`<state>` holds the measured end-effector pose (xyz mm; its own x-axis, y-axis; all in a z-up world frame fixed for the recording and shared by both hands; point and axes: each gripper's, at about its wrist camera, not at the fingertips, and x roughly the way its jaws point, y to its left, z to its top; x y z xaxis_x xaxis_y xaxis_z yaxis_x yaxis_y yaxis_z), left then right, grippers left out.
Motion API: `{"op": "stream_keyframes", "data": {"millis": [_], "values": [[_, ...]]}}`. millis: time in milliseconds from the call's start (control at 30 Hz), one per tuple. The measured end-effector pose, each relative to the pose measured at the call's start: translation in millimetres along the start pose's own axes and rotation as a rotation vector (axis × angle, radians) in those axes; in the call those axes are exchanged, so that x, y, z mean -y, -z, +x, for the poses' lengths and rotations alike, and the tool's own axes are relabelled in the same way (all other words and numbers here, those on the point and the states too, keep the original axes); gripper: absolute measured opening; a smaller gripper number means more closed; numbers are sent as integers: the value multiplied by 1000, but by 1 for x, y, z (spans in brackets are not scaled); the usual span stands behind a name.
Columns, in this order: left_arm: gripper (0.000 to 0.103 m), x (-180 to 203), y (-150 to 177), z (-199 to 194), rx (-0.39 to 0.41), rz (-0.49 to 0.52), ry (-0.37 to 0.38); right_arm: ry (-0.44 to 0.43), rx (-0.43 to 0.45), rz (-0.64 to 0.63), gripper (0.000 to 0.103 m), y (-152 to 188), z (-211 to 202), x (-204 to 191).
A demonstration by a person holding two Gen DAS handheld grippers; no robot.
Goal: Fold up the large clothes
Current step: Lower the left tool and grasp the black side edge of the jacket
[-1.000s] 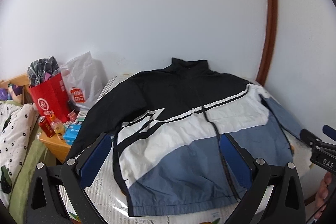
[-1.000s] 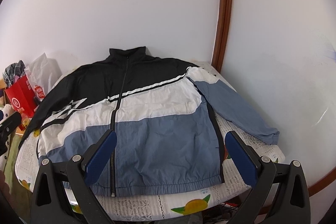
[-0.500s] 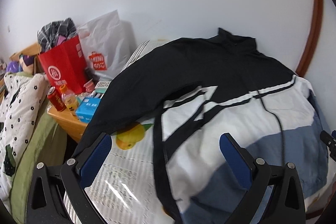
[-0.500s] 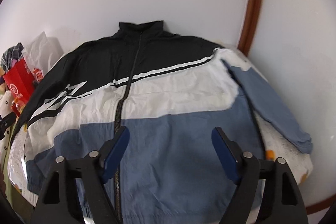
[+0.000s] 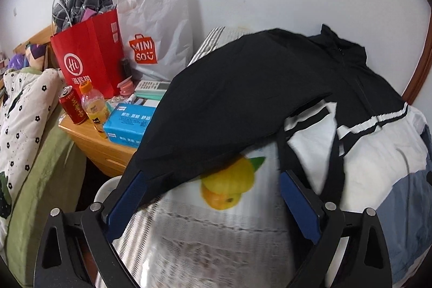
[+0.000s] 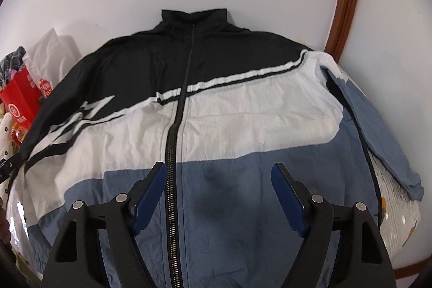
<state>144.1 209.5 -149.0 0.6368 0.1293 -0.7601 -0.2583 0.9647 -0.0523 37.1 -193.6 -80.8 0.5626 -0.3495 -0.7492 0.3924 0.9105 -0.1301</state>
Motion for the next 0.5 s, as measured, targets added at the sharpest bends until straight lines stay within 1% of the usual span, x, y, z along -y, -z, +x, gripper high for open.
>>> {"op": "stream_keyframes", "data": {"millis": [100,233,300,433,467,500], "values": [[91,-11,3,9,-17,-1,6,17,-9,-4,78,5,2,0],[87,-23,4,19,-30,-4,18,57,-30,1,78,9,4,-1],[81,-25,4,24,-40,-8,22,72,-36,9,78,9,3,-2],[73,-24,6,27,-23,16,0,84,-24,21,78,10,-7,-4],[68,-24,6,27,-23,16,-4,85,-20,20,78,9,-9,-5],[60,-25,5,27,-20,17,-10,85,-14,17,78,9,-12,-7]]}}
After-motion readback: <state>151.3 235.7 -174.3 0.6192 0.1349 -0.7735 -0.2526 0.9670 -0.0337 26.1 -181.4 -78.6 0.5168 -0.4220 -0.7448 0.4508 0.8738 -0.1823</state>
